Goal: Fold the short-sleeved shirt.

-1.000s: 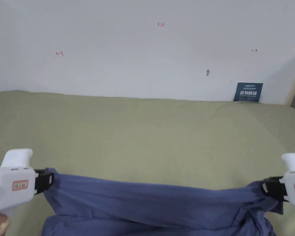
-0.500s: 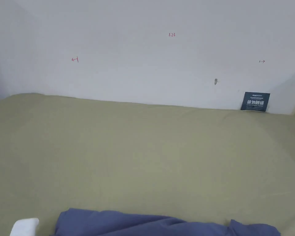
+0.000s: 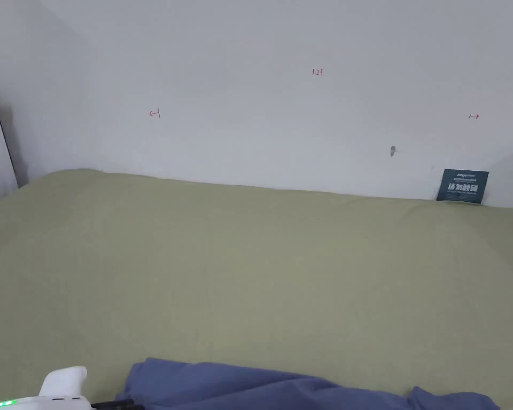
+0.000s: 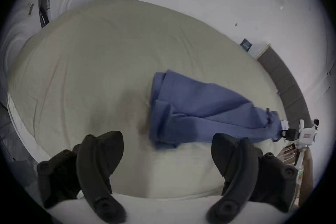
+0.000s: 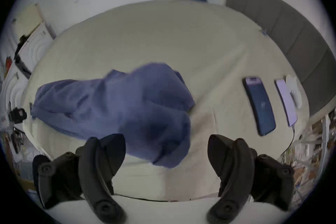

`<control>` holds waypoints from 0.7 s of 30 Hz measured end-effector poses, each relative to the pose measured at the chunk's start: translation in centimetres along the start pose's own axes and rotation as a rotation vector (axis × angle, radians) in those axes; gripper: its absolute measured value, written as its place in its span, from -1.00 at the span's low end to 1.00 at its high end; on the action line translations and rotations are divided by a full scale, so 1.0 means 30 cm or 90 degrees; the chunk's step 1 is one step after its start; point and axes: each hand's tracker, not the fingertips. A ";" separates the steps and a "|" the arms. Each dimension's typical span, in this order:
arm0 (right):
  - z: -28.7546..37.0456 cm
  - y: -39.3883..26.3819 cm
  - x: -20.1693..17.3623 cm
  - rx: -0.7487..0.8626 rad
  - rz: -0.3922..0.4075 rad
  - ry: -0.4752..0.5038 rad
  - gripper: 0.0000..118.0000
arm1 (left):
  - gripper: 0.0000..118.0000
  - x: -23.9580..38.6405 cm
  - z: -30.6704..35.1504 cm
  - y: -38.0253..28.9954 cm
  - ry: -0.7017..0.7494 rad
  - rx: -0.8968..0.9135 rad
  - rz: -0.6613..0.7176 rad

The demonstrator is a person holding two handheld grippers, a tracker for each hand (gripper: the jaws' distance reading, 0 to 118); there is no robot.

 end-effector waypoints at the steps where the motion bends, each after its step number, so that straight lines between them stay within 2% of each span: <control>1: 0.022 0.010 -0.020 0.007 0.011 0.003 0.64 | 0.76 0.009 0.020 0.009 0.003 0.005 -0.009; 4: 0.084 0.040 -0.085 0.024 0.013 0.005 0.64 | 0.68 0.071 0.073 0.020 0.038 0.041 -0.066; 5: 0.097 0.047 -0.111 0.033 0.013 0.010 0.64 | 0.55 0.087 0.082 0.025 0.043 0.046 -0.077; 6: 0.105 0.049 -0.133 0.045 0.014 0.015 0.62 | 0.27 0.125 0.098 0.015 0.048 0.048 -0.079; 7: 0.099 0.046 -0.141 0.055 0.013 0.018 0.62 | 0.27 0.141 0.100 0.014 0.055 0.050 -0.081; 8: 0.101 0.043 -0.159 0.063 0.009 0.018 0.60 | 0.17 0.156 0.098 0.010 0.065 0.055 -0.085; 9: 0.101 0.038 -0.172 0.063 0.004 0.023 0.43 | -0.24 0.169 0.094 0.006 0.074 0.058 -0.086; 10: 0.097 0.031 -0.182 0.062 0.001 0.029 0.11 | -0.75 0.152 0.059 0.006 0.079 0.057 -0.086; 11: 0.081 0.015 -0.181 0.063 0.000 0.036 -0.34 | -0.93 0.158 0.044 -0.002 0.090 0.059 -0.093; 12: 0.067 0.001 -0.191 0.064 0.001 0.036 -0.96 | -0.95 0.159 0.039 -0.012 0.095 0.070 -0.093; 13: 0.062 -0.016 -0.198 0.077 0.005 0.011 -1.00 | -0.98 0.162 0.031 -0.018 0.094 0.071 -0.093; 15: 0.043 -0.043 -0.203 0.068 0.009 0.012 -1.00 | -0.99 0.158 0.008 -0.032 0.075 0.061 -0.088; 19: 0.036 -0.049 -0.202 0.043 0.018 0.037 -1.00 | -1.00 0.151 -0.017 -0.003 0.059 0.034 -0.121; 21: 0.042 -0.042 -0.200 0.053 0.012 0.038 -1.00 | -1.00 0.119 -0.033 0.059 0.017 0.013 -0.131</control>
